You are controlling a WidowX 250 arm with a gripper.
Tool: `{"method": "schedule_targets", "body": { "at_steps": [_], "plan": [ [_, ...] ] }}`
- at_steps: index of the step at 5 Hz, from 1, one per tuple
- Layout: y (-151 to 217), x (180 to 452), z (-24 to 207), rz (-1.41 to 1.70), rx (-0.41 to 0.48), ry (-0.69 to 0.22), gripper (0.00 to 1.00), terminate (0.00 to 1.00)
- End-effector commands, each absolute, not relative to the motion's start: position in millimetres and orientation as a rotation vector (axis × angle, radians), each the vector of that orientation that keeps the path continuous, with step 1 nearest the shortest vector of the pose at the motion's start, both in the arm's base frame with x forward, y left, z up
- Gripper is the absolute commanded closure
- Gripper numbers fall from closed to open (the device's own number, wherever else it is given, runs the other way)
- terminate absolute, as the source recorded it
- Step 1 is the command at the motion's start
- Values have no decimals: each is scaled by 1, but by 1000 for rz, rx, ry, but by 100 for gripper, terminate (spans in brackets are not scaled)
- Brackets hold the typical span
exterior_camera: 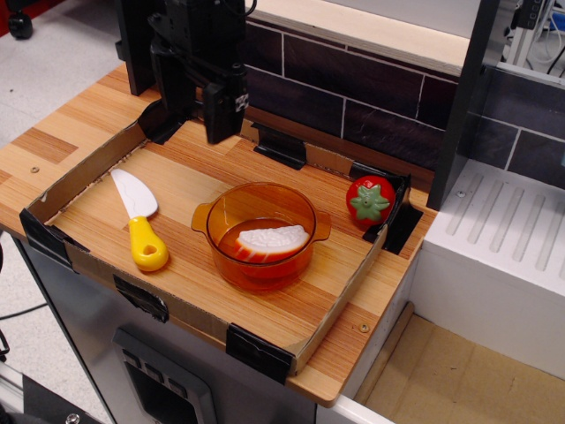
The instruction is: Take sushi out of pot
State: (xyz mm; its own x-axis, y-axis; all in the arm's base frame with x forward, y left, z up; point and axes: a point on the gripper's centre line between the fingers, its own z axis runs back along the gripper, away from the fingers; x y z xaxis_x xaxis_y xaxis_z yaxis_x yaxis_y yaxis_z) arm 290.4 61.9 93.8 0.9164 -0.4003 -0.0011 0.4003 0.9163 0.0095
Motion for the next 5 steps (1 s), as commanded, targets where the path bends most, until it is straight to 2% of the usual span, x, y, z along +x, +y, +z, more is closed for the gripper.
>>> {"method": "schedule_targets", "body": {
  "at_steps": [1,2,5],
  "plan": [
    [51,276,97,-697,-17,-10,0,0],
    [41,273,86,-762,-46,6,0,0],
    [15,269,61,-793,-4,-4,0,0]
  ]
}}
